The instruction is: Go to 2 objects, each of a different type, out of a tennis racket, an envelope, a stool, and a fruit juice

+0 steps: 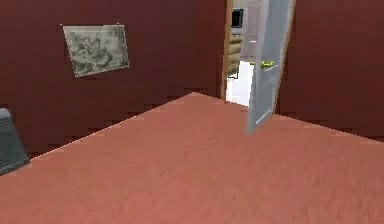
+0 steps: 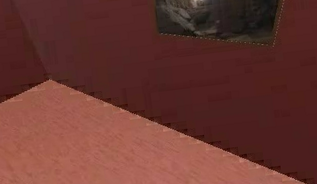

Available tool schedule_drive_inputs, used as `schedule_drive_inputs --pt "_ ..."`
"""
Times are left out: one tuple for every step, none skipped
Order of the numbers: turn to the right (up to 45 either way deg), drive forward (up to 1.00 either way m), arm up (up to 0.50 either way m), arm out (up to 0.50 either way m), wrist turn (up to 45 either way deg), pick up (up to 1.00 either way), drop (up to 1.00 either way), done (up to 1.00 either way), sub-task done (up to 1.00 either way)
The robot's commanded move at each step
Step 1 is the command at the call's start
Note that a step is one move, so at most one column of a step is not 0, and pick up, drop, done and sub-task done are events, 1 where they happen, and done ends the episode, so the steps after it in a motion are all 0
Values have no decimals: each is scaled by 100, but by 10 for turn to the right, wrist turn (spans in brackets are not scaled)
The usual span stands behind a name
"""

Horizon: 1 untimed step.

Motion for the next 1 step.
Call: schedule_drive_inputs --pt "30 0 0 0 0 0 0 0 0"
